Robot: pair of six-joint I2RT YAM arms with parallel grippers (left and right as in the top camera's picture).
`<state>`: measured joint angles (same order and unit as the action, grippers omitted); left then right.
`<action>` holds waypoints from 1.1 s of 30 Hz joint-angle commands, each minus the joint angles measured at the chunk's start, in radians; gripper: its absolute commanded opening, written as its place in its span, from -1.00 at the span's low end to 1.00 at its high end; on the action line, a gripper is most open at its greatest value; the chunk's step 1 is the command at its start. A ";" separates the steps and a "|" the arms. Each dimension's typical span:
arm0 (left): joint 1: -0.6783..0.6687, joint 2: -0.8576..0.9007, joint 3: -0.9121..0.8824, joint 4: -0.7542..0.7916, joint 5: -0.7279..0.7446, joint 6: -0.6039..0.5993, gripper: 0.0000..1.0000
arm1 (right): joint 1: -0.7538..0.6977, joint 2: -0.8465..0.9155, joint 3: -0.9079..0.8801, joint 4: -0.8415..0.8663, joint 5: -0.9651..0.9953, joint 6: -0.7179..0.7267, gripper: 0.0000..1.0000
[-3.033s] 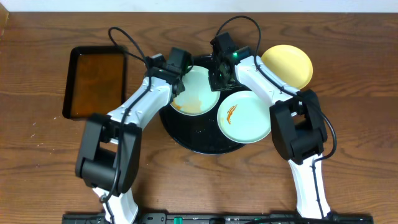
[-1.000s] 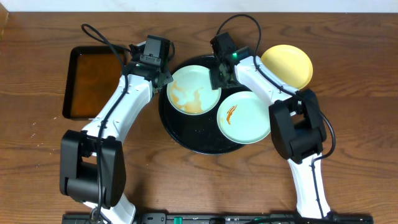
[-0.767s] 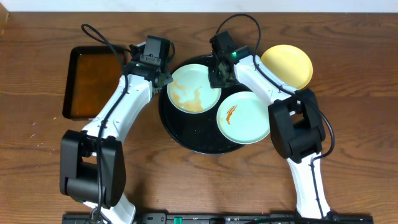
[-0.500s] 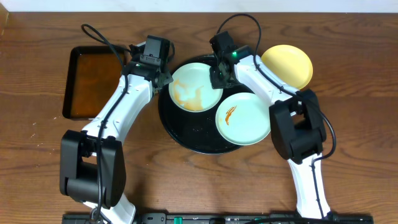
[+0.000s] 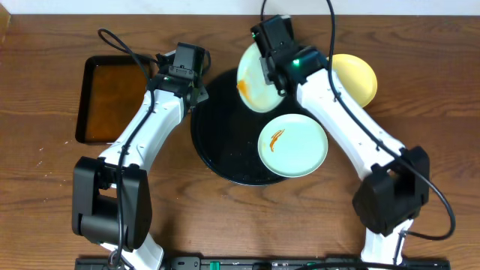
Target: Clean dirty plates on tray and stack at the side
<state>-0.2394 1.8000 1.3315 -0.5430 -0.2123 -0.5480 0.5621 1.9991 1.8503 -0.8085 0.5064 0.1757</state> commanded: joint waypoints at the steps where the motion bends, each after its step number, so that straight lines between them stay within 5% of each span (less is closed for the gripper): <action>1: 0.000 -0.003 -0.007 -0.003 -0.008 0.013 -0.82 | 0.037 0.002 0.002 0.019 0.203 -0.116 -0.97; 7: 0.000 -0.003 -0.007 -0.003 -0.008 0.013 -0.83 | 0.093 0.002 0.002 0.085 0.343 -0.287 -0.98; 11: 0.000 -0.003 -0.007 -0.003 -0.008 0.013 -0.83 | 0.097 0.002 0.002 0.063 0.315 -0.203 -0.98; 15: 0.000 -0.003 -0.007 -0.007 -0.008 0.013 -0.83 | 0.044 0.002 0.002 -0.018 0.080 -0.057 -0.60; 19: 0.000 -0.003 -0.007 -0.014 -0.008 0.013 -0.82 | -0.060 0.023 0.001 -0.051 -0.265 -0.005 0.07; 26: 0.000 -0.003 -0.007 -0.018 -0.008 0.013 -0.83 | -0.216 0.119 0.001 -0.023 -0.411 0.057 0.45; 33: 0.000 -0.003 -0.007 -0.018 -0.008 0.013 -0.83 | -0.325 0.241 0.001 0.114 -0.615 -0.186 0.48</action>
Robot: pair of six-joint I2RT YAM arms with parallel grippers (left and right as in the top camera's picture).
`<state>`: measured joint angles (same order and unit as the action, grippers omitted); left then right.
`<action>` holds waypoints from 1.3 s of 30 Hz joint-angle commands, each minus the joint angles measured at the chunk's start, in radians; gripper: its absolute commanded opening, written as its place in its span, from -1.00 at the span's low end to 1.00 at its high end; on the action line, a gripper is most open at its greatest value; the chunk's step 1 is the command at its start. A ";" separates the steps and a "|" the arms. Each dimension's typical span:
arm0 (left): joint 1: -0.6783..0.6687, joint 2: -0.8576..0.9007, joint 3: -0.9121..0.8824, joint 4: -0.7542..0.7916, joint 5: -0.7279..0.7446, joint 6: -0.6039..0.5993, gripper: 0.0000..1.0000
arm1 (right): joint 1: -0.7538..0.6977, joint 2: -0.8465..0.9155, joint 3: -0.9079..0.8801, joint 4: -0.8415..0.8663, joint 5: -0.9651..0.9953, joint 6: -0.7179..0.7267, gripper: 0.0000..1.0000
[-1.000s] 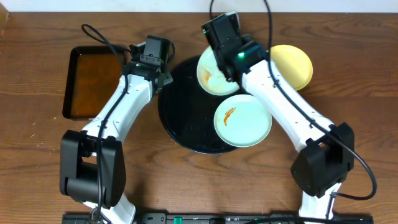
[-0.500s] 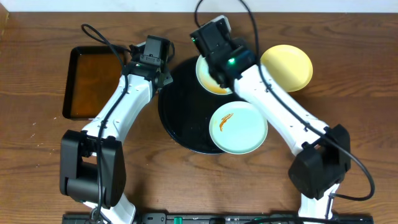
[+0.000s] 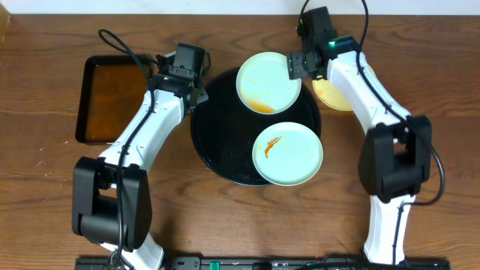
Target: Clean dirty plates on tray and stack at the side
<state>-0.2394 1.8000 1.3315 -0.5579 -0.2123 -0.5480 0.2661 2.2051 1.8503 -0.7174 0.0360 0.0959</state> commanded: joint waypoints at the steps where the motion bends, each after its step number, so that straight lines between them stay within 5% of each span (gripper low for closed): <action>1: 0.000 -0.003 -0.007 -0.004 -0.008 0.013 -0.83 | -0.045 0.048 0.001 0.037 -0.192 -0.121 0.48; 13: 0.000 -0.003 -0.008 -0.007 -0.008 0.013 -0.82 | -0.164 0.149 0.001 0.132 -0.643 -0.210 0.47; 24: 0.000 -0.003 -0.008 -0.011 -0.008 0.013 -0.83 | -0.152 0.201 0.001 0.177 -0.700 -0.209 0.45; 39: 0.000 -0.003 -0.008 -0.019 -0.008 0.013 -0.81 | -0.146 0.236 0.001 0.247 -0.760 -0.179 -0.20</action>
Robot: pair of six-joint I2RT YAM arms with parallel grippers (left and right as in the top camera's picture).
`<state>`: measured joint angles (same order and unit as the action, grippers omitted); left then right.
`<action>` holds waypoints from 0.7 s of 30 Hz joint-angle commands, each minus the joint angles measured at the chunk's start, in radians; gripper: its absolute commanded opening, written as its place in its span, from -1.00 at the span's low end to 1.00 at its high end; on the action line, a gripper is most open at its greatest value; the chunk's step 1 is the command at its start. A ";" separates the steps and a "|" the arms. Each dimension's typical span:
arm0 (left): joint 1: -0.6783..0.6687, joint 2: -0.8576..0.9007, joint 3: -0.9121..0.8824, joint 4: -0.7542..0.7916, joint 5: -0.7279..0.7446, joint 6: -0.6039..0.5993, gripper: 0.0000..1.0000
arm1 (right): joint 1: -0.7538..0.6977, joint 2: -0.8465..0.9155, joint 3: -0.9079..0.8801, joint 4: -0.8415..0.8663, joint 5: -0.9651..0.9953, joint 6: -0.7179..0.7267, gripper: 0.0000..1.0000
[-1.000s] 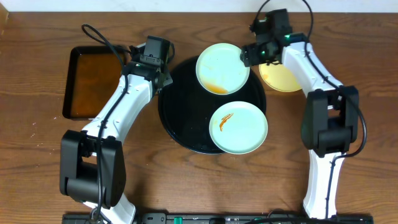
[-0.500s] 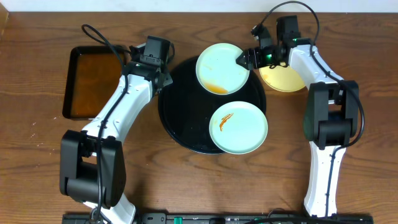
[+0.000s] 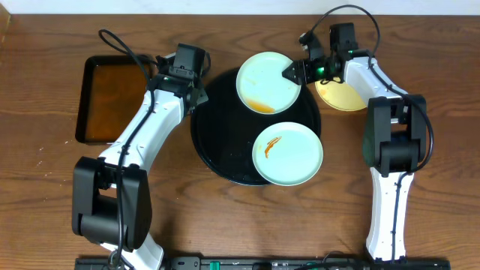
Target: Clean dirty plates on tray and stack at the side
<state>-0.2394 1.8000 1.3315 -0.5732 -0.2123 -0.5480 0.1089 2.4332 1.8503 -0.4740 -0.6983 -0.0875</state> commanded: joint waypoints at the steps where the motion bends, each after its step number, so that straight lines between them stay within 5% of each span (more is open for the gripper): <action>1: 0.000 -0.003 -0.008 -0.004 -0.008 0.013 -0.82 | 0.011 0.008 0.001 0.005 -0.025 0.005 -0.28; 7: 0.000 -0.003 -0.008 -0.008 -0.008 0.013 -0.82 | 0.010 0.007 0.001 0.018 -0.025 0.056 -0.97; 21: 0.000 -0.003 -0.008 -0.017 -0.008 0.013 -0.77 | -0.011 -0.158 0.003 0.005 0.116 0.117 -0.97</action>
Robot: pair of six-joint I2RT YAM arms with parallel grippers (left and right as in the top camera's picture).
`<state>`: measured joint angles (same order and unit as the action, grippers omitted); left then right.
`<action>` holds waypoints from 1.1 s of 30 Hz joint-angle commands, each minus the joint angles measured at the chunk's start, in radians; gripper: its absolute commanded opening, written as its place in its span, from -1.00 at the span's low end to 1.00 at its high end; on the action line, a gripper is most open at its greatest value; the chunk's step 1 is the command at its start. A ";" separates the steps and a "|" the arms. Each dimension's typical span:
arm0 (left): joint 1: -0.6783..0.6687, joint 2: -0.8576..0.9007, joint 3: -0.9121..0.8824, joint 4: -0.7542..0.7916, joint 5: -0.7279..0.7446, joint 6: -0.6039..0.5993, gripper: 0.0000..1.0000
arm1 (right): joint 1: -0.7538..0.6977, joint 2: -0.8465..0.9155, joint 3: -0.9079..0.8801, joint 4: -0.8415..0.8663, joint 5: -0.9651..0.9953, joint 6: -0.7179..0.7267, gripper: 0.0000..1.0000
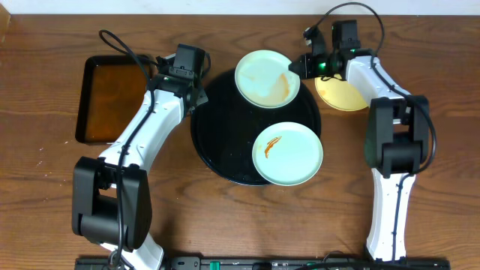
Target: Clean dirty plates on tray and stack at the side
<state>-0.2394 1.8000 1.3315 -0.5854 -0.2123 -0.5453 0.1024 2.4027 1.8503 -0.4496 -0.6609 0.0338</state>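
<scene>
A round black tray [225,142] carries two pale green plates. The upper plate [262,75] has an orange smear at its right side. The lower plate [292,161] has a small orange streak near its middle. My right gripper [299,67] sits at the upper plate's right rim and looks shut on it. A yellow plate [341,97] lies on the table just right of the tray, partly under the right arm. My left gripper [197,95] rests at the tray's left edge, its fingers hidden under the wrist.
A brown rectangular tray [112,97] lies on the wooden table [45,150] at the far left. Both arm bases stand near the front edge.
The upper green plate has turned: its orange smear was at the lower left and is now at the right. The right gripper stays at its rim. The left arm has not moved.
My right gripper held the upper green plate tilted over the tray's back. Then the plate lay flat on the tray with the gripper at its right rim. The right arm then reached in from the far right, and the plate is now rotated.
</scene>
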 commanded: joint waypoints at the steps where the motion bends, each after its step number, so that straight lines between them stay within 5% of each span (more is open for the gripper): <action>1: 0.000 -0.003 -0.008 -0.005 -0.008 0.010 -0.77 | 0.001 -0.154 0.003 -0.039 0.113 -0.023 -0.98; 17: 0.000 -0.003 -0.008 -0.003 -0.008 0.010 -0.84 | 0.291 -0.405 0.003 -0.222 1.019 -0.315 -0.97; 33: 0.000 -0.003 -0.008 -0.004 -0.008 0.010 -0.85 | 0.512 -0.405 0.003 -0.194 1.542 -0.565 -0.97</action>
<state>-0.2394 1.8000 1.3315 -0.5869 -0.2123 -0.5446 0.5865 2.0056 1.8503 -0.6575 0.7273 -0.4477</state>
